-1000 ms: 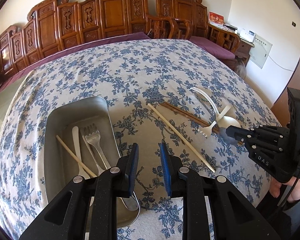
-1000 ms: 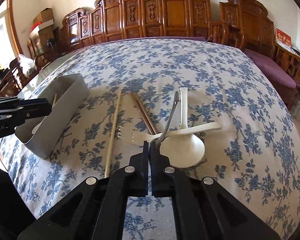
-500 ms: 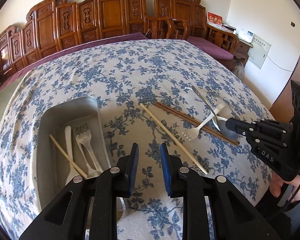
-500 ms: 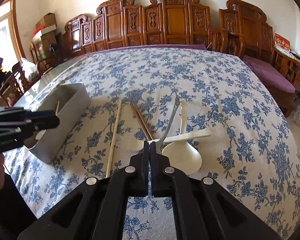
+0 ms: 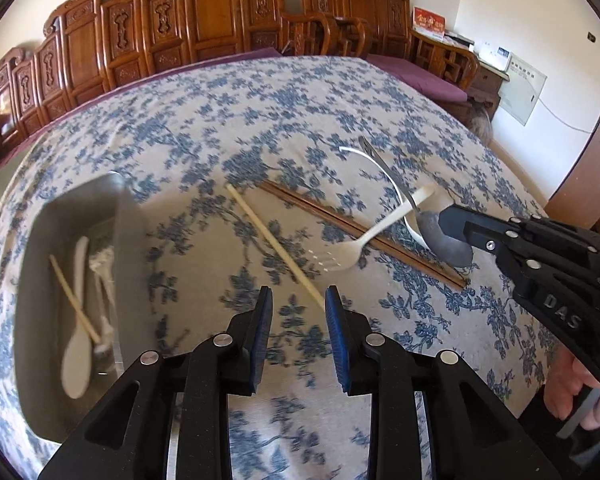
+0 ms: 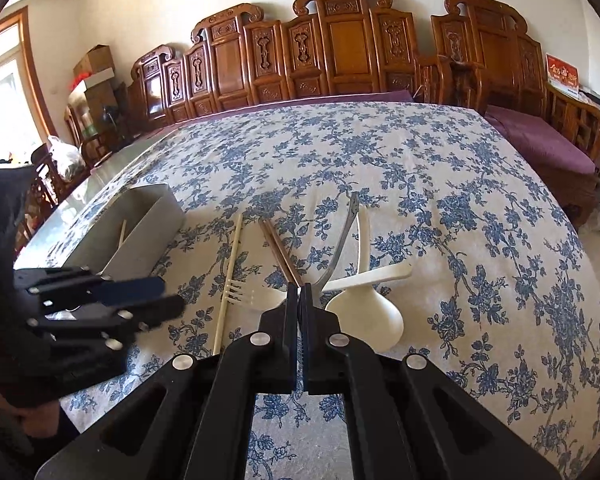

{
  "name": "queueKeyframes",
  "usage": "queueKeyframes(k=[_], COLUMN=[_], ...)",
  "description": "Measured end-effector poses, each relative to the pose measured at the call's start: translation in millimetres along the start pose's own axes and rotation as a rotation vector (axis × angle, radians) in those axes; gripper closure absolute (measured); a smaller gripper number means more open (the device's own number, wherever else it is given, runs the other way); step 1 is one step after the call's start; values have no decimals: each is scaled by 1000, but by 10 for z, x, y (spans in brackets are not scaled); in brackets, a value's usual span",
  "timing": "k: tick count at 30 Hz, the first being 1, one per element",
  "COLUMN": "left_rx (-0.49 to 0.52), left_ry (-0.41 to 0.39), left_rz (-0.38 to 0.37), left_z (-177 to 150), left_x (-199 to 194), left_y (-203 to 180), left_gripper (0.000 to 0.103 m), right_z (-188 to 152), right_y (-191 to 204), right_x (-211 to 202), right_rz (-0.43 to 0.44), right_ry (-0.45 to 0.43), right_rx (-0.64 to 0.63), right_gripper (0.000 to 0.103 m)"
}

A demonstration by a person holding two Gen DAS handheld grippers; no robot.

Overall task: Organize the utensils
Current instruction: 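Grasp a single wooden chopstick from the pile with the left tool, then carry the wooden chopstick into the grey tray and open the left tool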

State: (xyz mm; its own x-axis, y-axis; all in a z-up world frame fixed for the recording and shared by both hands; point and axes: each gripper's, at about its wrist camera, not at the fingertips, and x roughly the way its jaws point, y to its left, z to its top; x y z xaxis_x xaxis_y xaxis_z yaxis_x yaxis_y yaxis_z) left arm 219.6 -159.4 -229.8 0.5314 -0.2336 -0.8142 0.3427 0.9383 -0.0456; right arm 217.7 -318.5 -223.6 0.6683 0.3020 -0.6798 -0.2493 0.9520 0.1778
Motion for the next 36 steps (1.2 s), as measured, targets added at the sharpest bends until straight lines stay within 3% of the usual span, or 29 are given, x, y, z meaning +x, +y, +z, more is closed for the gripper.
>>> queueKeyframes(k=[7,13,16,18,22,36], left_rx=[9,44,37,29,35,32], left_ry=[70,81,91,102,114,26], left_rz=[-6,32,34,32,43,60], left_z=[-65,-85,-105,-124,-172,-226], left_x=[296,312,283,264,179,-606], left_y=[-124,-141,-73,-21,75,313], left_gripper=[77,76,94,97,99,99], right_z=[2,1,2,-2,-15,-32], right_y=[-19,28,53,84,160,480], right_x=[-4,11,14,17,18,-97], right_rz=[8,13,16,19,23,-10], right_ry=[-2,2,4,5,9,24], right_rx=[7,-6,-8,-13,-28,-104], right_gripper=[101,101,101,101,101,101])
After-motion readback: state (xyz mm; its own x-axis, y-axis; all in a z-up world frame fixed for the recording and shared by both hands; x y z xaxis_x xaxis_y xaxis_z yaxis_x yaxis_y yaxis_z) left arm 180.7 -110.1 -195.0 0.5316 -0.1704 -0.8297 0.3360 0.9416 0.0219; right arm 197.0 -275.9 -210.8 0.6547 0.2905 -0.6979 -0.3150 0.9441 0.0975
